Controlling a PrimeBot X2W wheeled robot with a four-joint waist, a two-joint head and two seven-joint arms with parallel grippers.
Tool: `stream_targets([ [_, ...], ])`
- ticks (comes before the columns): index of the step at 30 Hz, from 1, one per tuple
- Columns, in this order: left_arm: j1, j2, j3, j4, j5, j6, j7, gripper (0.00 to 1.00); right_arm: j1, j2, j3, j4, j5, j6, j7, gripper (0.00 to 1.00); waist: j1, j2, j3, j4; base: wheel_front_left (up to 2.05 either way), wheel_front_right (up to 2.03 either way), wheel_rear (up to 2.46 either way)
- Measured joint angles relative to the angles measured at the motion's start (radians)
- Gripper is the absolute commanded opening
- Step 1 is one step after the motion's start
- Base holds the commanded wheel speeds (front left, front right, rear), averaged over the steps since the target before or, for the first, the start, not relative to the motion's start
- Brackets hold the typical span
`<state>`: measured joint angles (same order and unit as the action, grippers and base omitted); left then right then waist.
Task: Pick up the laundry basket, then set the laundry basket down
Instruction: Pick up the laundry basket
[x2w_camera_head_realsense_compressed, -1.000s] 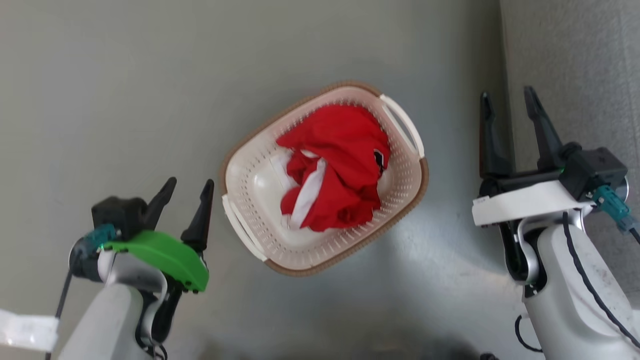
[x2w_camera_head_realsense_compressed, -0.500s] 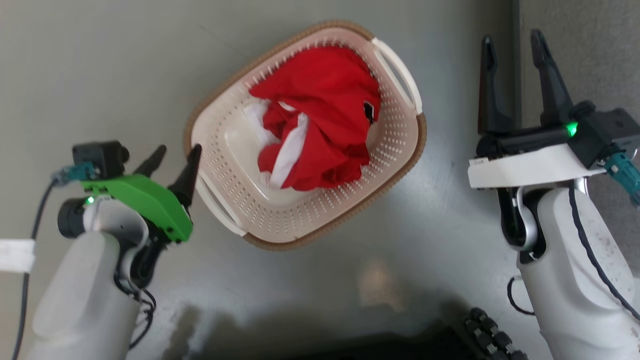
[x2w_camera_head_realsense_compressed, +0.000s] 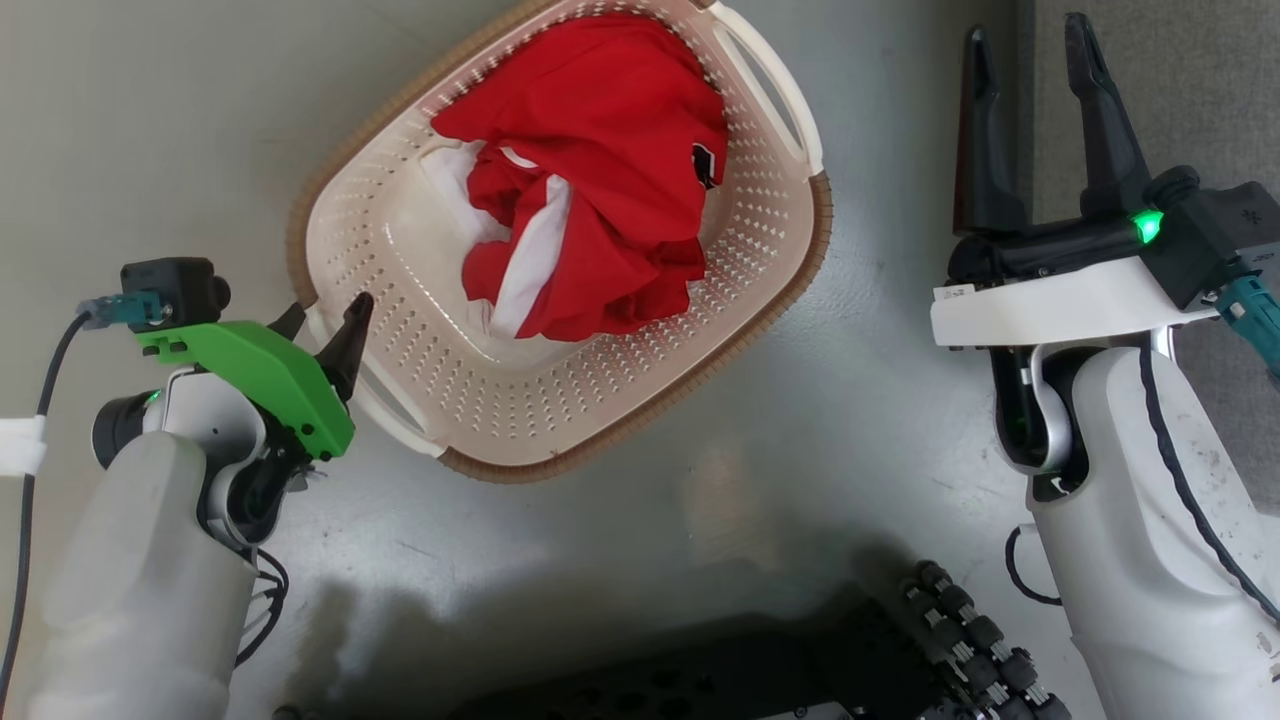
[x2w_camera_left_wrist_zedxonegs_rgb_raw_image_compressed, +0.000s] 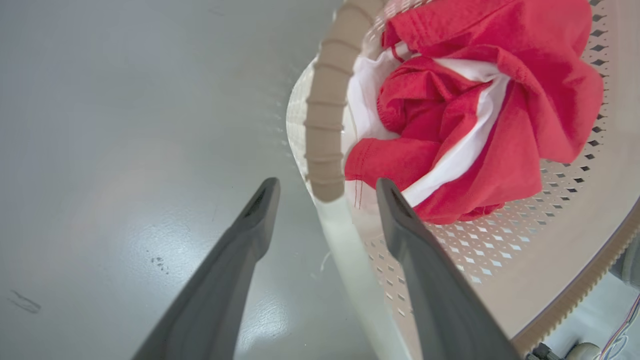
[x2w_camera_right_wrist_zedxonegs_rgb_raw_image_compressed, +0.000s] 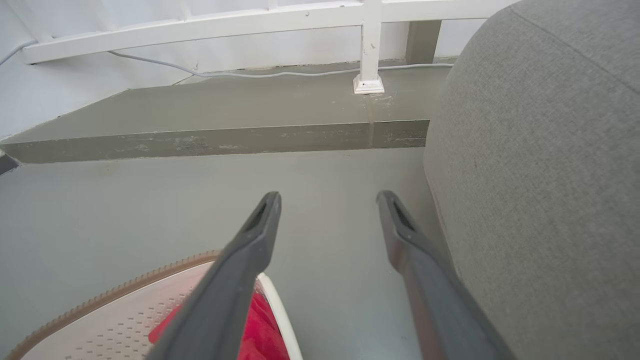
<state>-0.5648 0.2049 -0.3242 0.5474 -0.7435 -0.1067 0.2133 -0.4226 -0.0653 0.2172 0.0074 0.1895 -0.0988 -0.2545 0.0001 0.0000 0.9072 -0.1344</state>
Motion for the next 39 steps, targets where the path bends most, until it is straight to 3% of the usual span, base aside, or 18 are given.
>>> stream_targets([
  [11, -0.047, -0.015, 0.005, 0.113, -0.056, -0.009, 0.044, 1.0, 0.0, 0.004, 0.001, 0.005, 0.005, 0.0, 0.0, 1.0, -0.0001, 0.0, 0.013, -0.016, 0.0, 0.0, 0.0],
  [12, -0.052, -0.016, 0.007, 0.122, -0.06, -0.011, 0.049, 0.72, 0.0, 0.004, 0.002, 0.005, 0.005, 0.0, 0.0, 1.0, 0.0, 0.0, 0.013, -0.018, 0.0, 0.0, 0.0],
  [14, -0.06, -0.019, 0.007, 0.133, -0.062, -0.013, 0.05, 0.28, 0.0, 0.004, 0.001, 0.006, 0.005, 0.0, 0.0, 1.0, 0.0, 0.0, 0.014, -0.02, 0.0, 0.0, 0.0],
  [15, -0.066, -0.021, 0.007, 0.14, -0.062, -0.013, 0.05, 0.01, -0.001, 0.004, 0.001, 0.006, 0.006, 0.0, 0.0, 1.0, -0.0001, 0.0, 0.015, -0.021, 0.0, 0.0, 0.0],
  [33, -0.127, -0.027, -0.012, 0.231, -0.071, -0.024, 0.058, 0.0, -0.016, 0.007, -0.005, 0.008, 0.019, 0.0, 0.0, 1.0, -0.0001, 0.0, 0.018, -0.027, 0.0, 0.0, 0.0],
  [39, -0.166, 0.0, -0.052, 0.248, -0.042, -0.024, 0.062, 0.0, -0.02, 0.008, -0.012, 0.011, 0.038, 0.0, 0.0, 1.0, -0.0001, 0.0, 0.014, -0.024, 0.0, 0.0, 0.0],
])
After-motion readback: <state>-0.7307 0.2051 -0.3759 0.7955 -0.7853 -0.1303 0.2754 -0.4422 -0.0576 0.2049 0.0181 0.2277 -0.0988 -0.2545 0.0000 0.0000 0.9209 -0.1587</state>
